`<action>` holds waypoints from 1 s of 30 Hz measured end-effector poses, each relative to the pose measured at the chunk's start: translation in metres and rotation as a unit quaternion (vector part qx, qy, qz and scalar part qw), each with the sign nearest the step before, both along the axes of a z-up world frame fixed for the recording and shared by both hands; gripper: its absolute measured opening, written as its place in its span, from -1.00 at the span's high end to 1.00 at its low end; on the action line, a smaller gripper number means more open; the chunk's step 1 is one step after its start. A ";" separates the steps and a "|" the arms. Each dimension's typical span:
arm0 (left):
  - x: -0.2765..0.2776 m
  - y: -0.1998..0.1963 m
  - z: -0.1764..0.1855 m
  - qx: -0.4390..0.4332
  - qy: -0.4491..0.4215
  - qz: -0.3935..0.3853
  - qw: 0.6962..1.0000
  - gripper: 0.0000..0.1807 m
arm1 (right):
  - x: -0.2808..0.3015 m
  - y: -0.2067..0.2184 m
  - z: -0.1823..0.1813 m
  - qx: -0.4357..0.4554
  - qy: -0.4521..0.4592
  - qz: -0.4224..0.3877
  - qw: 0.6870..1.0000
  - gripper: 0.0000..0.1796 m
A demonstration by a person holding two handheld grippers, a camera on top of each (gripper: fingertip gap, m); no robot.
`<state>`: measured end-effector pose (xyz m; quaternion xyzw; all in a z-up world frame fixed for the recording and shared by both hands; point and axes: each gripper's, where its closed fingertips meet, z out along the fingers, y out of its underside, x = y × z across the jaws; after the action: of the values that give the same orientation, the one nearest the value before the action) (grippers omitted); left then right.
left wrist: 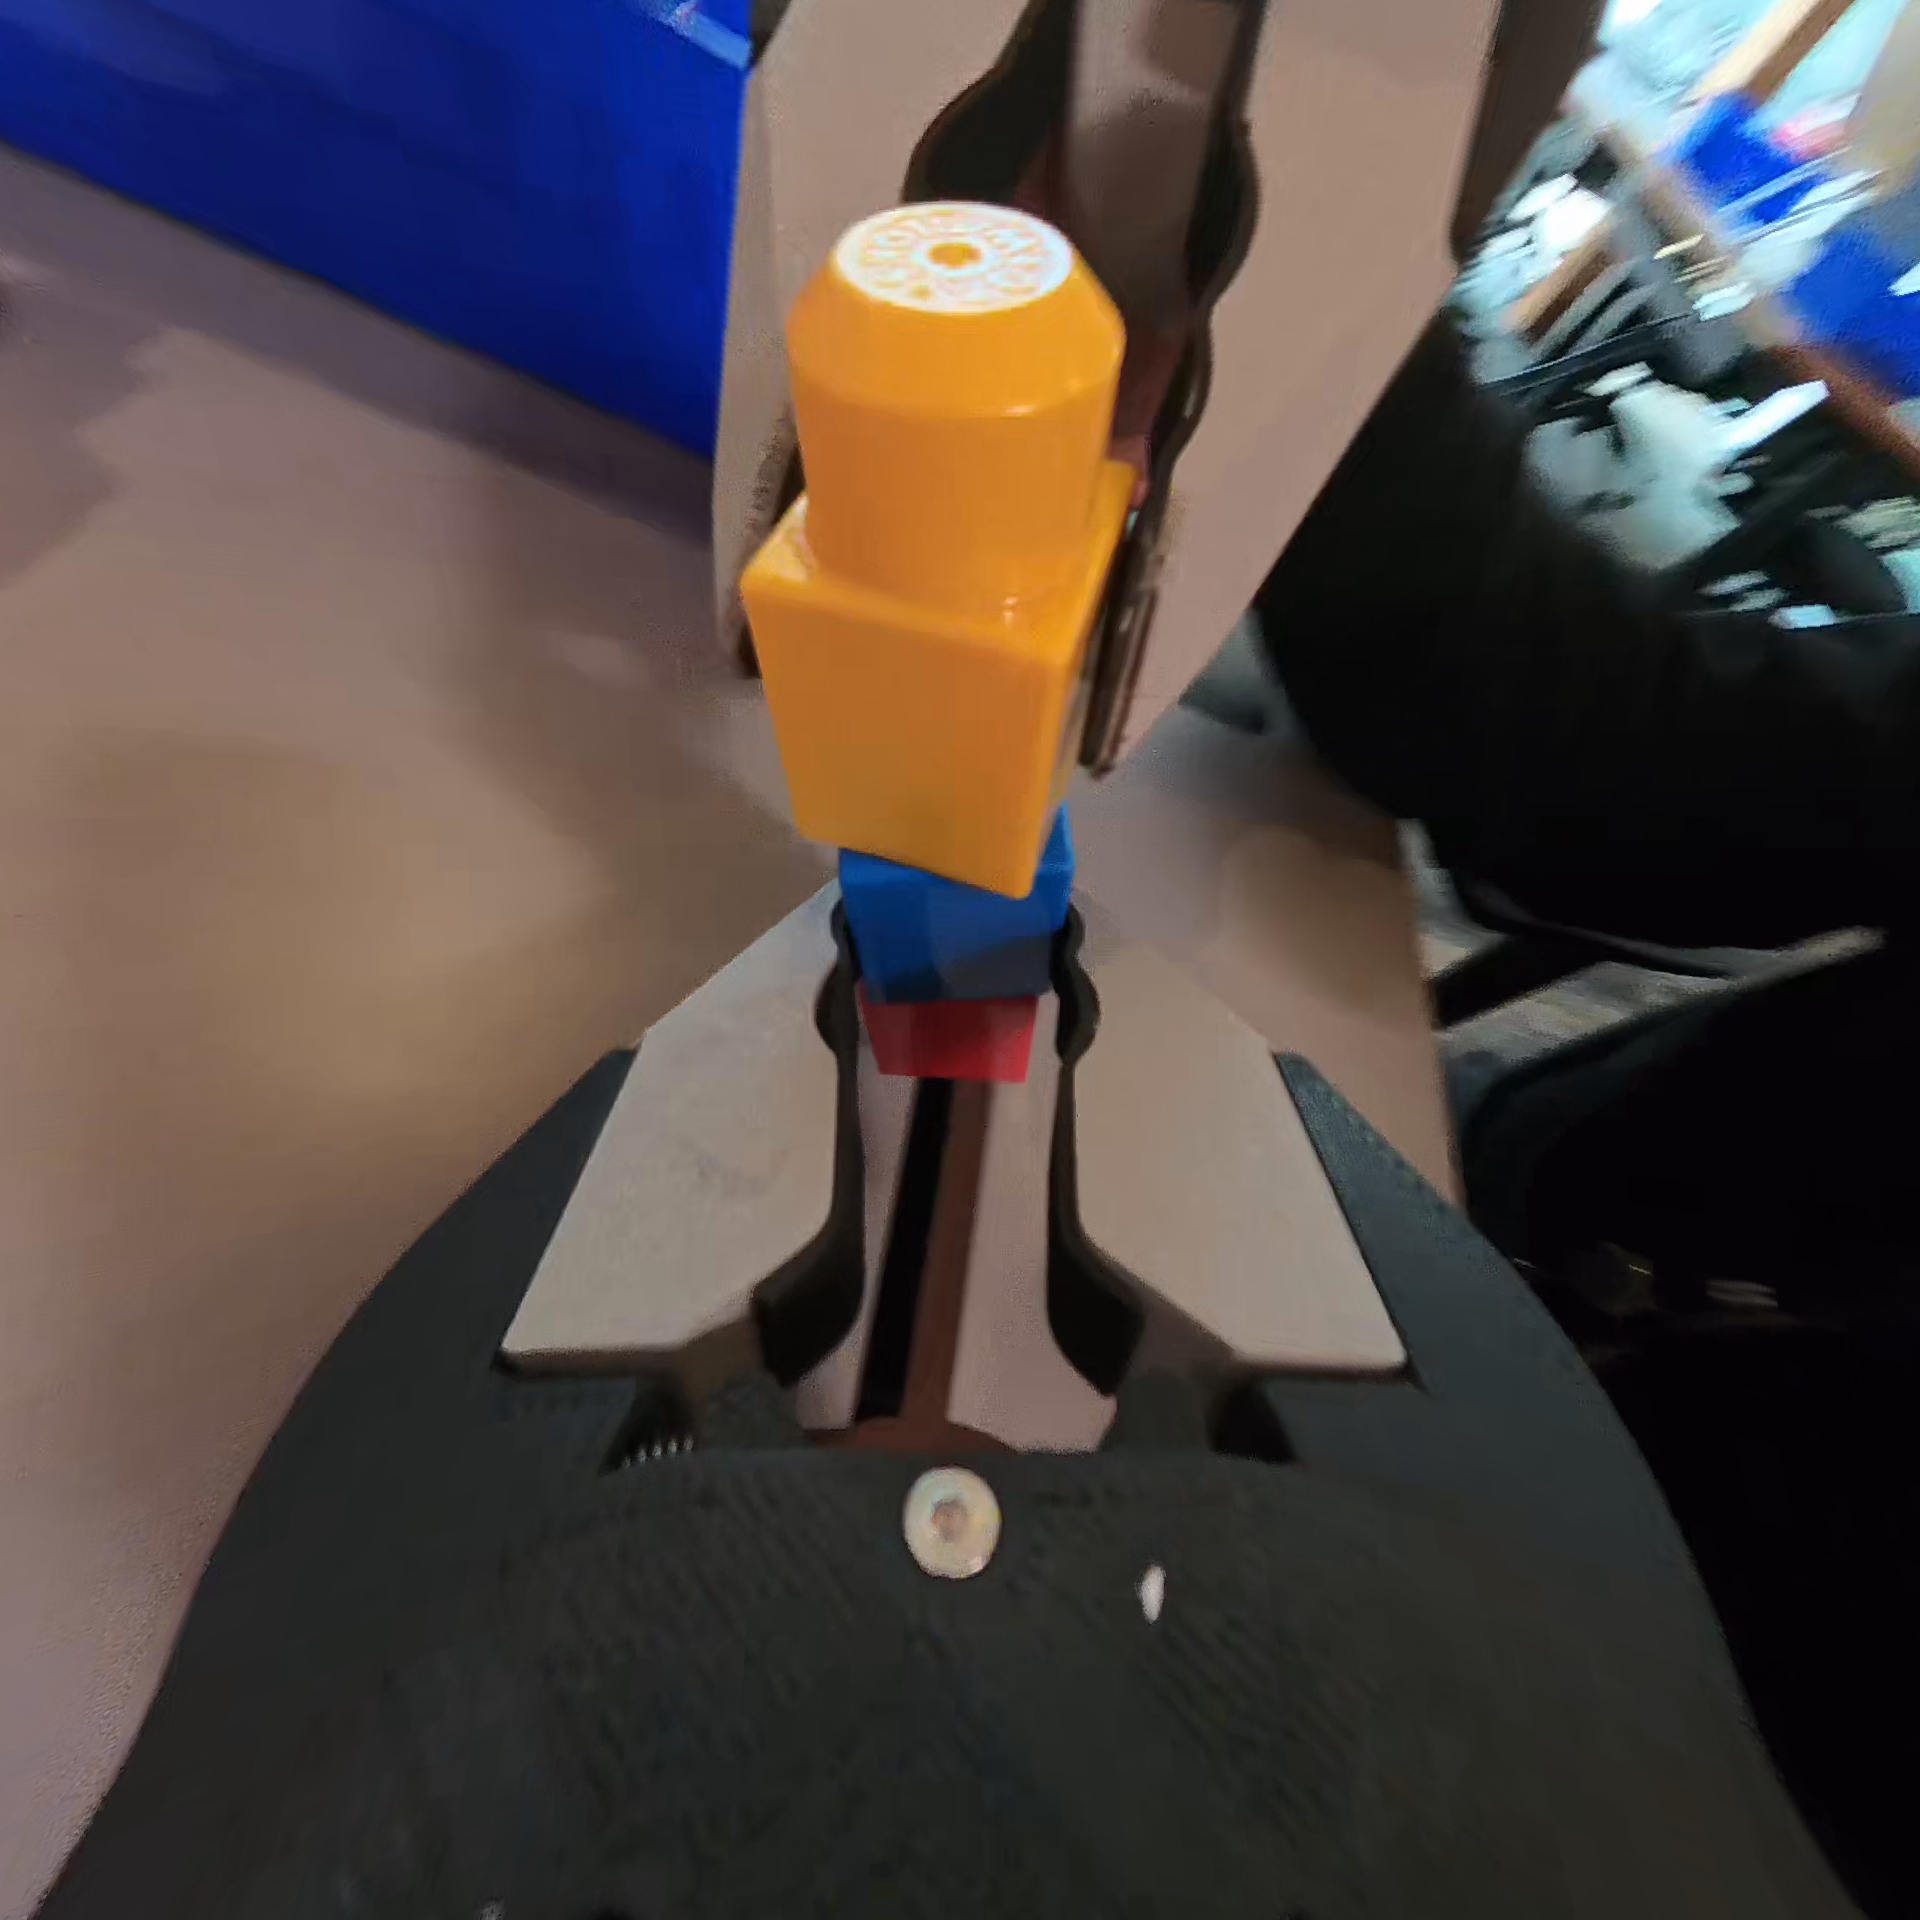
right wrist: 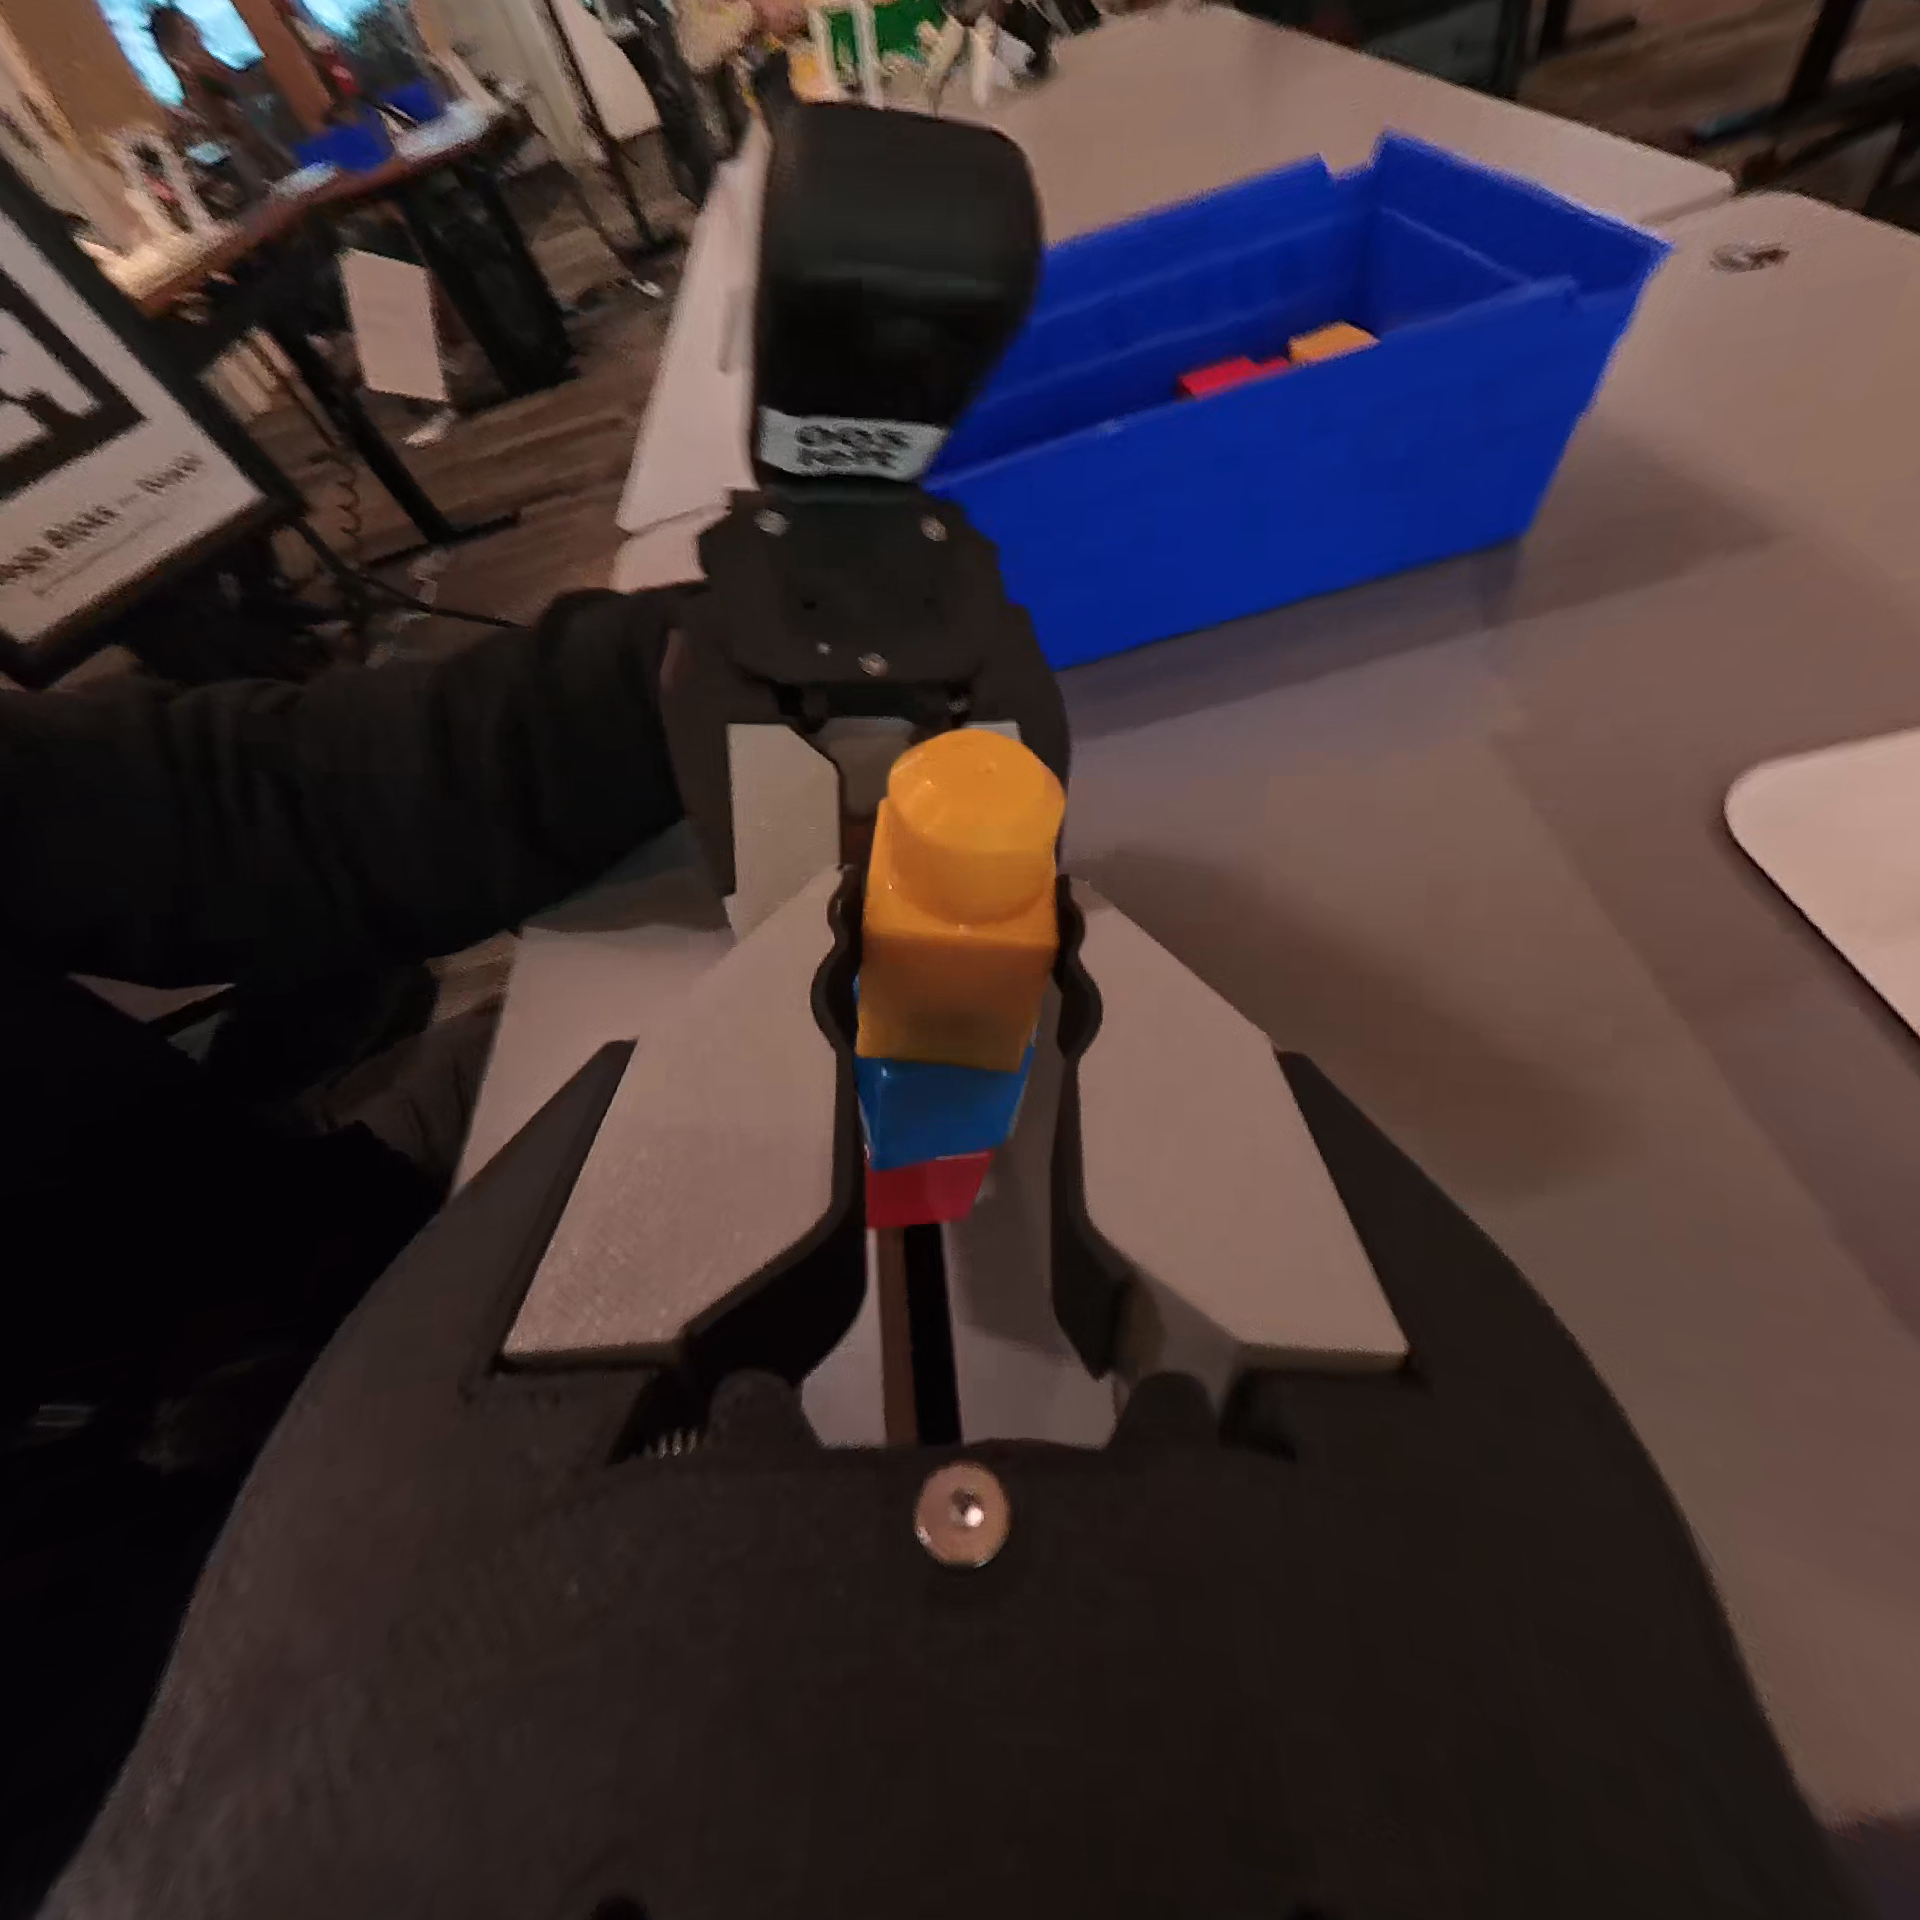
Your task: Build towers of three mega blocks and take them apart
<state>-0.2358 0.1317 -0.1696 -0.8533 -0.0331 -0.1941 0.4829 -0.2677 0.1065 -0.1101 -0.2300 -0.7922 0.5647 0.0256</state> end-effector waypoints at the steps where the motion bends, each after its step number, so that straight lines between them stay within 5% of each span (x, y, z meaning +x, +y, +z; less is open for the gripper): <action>1: 0.008 -0.001 0.007 0.018 -0.016 -0.020 1.000 0.63 | 0.006 -0.002 0.007 -0.015 0.005 0.016 1.000 0.62; 7: 0.041 -0.004 0.025 0.054 -0.046 -0.094 0.993 0.63 | 0.033 -0.011 0.024 -0.067 -0.001 0.095 0.993 0.62; 30: 0.023 -0.008 0.021 0.053 -0.089 -0.061 0.993 0.62 | 0.019 -0.007 0.003 -0.076 -0.068 0.073 0.992 0.50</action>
<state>-0.2127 0.1238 -0.1490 -0.8062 -0.0134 -0.2993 0.5102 -0.2486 0.0991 -0.1068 -0.2105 -0.7614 0.6068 -0.0879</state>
